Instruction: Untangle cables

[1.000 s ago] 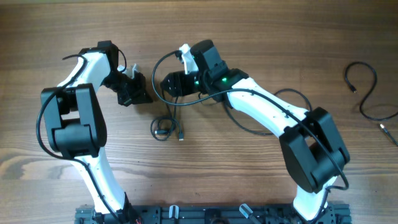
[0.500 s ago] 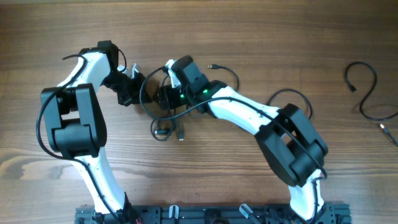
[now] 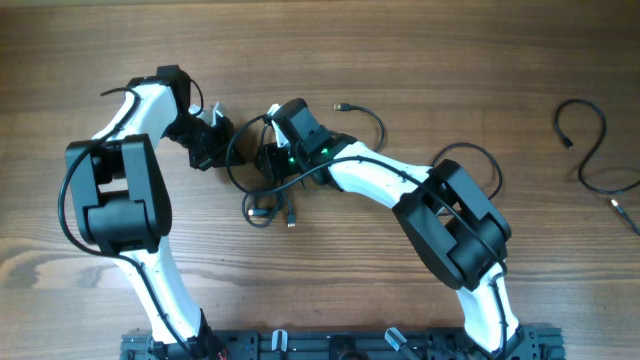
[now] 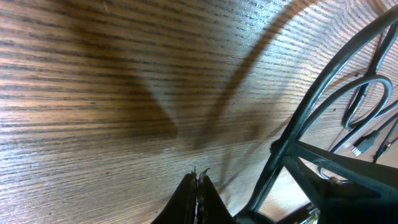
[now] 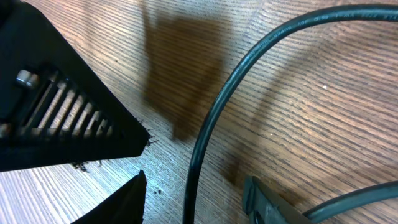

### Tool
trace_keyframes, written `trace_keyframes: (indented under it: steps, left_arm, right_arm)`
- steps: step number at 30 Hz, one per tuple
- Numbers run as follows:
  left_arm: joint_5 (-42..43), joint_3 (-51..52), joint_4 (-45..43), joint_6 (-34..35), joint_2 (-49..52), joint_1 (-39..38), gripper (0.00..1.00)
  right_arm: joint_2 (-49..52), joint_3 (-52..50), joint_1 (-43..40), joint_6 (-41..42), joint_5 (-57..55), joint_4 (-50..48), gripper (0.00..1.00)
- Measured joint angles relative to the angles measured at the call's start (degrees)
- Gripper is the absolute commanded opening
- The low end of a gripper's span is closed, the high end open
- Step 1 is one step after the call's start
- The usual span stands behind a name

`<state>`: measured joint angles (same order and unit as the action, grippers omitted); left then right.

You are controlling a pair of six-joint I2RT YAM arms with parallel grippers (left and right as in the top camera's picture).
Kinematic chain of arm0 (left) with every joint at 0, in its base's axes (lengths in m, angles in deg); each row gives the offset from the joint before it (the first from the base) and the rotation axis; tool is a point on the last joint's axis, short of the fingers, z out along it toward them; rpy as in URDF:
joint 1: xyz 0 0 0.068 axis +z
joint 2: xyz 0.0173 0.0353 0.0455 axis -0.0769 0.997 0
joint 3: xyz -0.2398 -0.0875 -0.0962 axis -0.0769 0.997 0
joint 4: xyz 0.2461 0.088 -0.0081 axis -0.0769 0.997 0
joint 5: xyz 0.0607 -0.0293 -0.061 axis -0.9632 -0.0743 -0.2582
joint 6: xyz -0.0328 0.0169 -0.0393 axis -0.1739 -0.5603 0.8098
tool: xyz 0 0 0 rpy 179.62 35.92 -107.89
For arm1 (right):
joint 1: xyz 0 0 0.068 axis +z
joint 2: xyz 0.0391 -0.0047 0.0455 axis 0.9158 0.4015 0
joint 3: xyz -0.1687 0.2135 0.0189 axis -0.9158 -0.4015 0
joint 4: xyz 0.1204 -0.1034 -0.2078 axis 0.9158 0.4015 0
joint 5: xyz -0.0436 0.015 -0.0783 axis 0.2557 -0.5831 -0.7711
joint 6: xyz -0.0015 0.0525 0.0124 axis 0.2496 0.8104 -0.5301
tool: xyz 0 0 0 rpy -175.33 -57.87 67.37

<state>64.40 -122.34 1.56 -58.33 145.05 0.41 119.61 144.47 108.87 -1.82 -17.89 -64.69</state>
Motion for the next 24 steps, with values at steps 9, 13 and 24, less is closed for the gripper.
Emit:
trace_keyframes:
  steps: [9,13,24]
  left_arm:
    - [0.00,0.00,0.00,0.00,0.00,0.00,0.05]
    - [0.00,0.00,0.00,0.00,0.00,0.00,0.06]
    - [0.00,0.00,0.00,0.00,0.00,0.00,0.05]
  right_arm:
    - [0.09,0.00,0.00,-0.09,-0.22,-0.42,0.29]
    - [0.09,0.00,0.00,1.44,-0.20,-0.33,0.29]
    - [0.09,0.00,0.00,4.17,-0.15,0.24,0.22]
